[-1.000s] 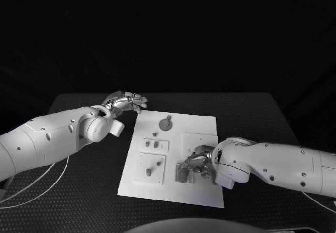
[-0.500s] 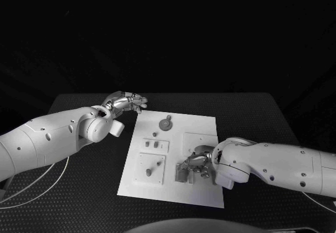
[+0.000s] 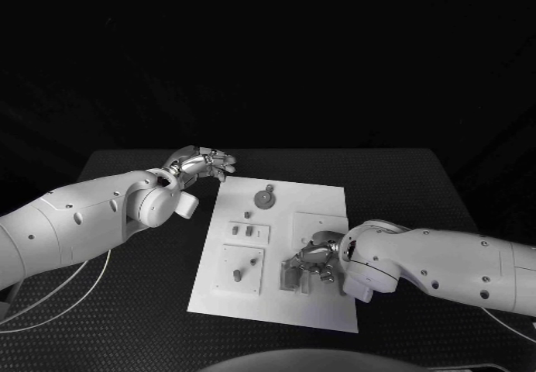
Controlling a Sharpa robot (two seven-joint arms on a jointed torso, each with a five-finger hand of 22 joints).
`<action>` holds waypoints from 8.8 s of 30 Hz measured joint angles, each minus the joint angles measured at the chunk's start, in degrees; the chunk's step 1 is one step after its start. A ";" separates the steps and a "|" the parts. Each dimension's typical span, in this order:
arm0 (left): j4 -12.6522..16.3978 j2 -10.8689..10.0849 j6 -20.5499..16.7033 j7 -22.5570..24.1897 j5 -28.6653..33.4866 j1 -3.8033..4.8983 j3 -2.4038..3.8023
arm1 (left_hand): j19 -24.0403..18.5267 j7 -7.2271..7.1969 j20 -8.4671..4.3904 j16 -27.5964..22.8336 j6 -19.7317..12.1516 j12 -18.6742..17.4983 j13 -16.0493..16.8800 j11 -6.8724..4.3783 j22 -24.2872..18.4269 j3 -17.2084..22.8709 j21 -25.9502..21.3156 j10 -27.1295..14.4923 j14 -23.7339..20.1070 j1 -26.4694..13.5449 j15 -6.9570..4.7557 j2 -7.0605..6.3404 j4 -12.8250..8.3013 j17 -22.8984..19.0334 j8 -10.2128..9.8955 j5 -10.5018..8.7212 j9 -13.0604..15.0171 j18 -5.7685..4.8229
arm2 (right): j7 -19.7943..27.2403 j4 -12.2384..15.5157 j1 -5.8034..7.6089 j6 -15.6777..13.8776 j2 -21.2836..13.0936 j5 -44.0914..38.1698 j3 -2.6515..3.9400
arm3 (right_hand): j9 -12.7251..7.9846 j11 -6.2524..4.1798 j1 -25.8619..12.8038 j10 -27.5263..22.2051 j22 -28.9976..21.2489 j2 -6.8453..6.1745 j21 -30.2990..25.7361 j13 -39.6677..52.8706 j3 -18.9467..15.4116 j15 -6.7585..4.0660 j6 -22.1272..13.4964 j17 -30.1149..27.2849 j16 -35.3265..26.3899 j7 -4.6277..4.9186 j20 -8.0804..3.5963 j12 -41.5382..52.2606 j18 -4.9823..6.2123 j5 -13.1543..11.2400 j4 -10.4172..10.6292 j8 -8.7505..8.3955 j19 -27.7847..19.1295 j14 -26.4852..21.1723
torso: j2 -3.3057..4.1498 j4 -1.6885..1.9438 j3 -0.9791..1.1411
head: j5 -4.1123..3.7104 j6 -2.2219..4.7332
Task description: Assemble the parts on the task board
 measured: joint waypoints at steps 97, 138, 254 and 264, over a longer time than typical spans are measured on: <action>-0.20 0.01 0.33 -0.36 0.00 0.00 0.00 | 0.00 -0.07 0.00 -0.23 -0.07 0.00 0.00 -0.04 0.27 0.03 -0.22 0.04 0.00 -0.23 0.00 -0.23 0.28 0.18 0.00 0.00 0.11 0.00 | 3.83 0.42 -0.99 0.70 -1.17 -2.42 0.02 | 0.49 0.30 -1.48 -0.76 -0.65 -3.76 -0.06 1.10 -6.34 0.13 -0.81 1.44 -0.98 -0.02 -0.16 -0.72 0.01 0.01 0.79 -1.27 -0.94 -0.61 | 0.01 0.03 0.00 | 0.58 -0.74; -0.66 -0.31 0.35 -0.34 0.01 -0.02 -0.01 | 0.00 -0.07 0.00 -0.23 -0.07 0.23 0.00 0.11 0.36 0.03 -0.22 -0.11 0.00 -0.23 0.00 -0.22 0.28 0.22 -0.22 0.00 0.09 0.01 | 36.96 2.43 -0.15 -11.50 -3.46 -49.26 -1.75 | -0.76 2.14 34.06 -13.65 0.58 -7.77 -2.20 1.97 5.86 2.50 -16.43 5.67 -3.38 -4.28 3.12 1.06 2.40 0.01 -7.28 -6.26 -12.39 -13.80 | -0.01 -0.07 0.04 | 1.16 -0.04; -0.70 -0.50 0.82 -0.61 0.01 -0.02 -0.02 | -0.14 0.10 -0.14 -0.23 -0.32 0.22 0.00 0.28 0.61 -0.11 -0.44 -0.28 -0.20 -0.22 0.20 -0.22 0.74 0.36 -0.22 0.00 0.18 0.00 | 31.84 -1.96 -3.38 -9.72 0.85 -67.74 -1.59 | -0.65 0.29 29.21 -11.38 0.40 -5.65 4.66 -3.57 8.88 1.69 -0.54 5.35 1.82 -3.73 1.17 9.78 1.57 0.01 -6.33 2.32 -10.62 -12.77 | 0.00 0.00 -0.05 | 1.38 -1.35; -0.70 -0.47 1.00 -0.76 0.01 -0.02 -0.02 | -0.12 0.09 -0.12 -0.32 -0.33 0.22 0.00 0.28 0.66 -0.11 -0.44 -0.28 -0.20 -0.22 0.20 -0.22 0.74 0.41 -0.22 0.00 0.23 0.01 | 32.63 -3.12 -3.40 -9.69 1.16 -67.62 -1.60 | -1.67 0.80 31.70 -12.96 0.27 -6.19 4.34 -3.75 10.53 1.88 -1.97 5.30 1.33 -2.30 1.40 9.78 1.56 0.00 -6.87 1.00 -11.71 -14.01 | 0.00 -0.01 -0.05 | 1.43 -1.27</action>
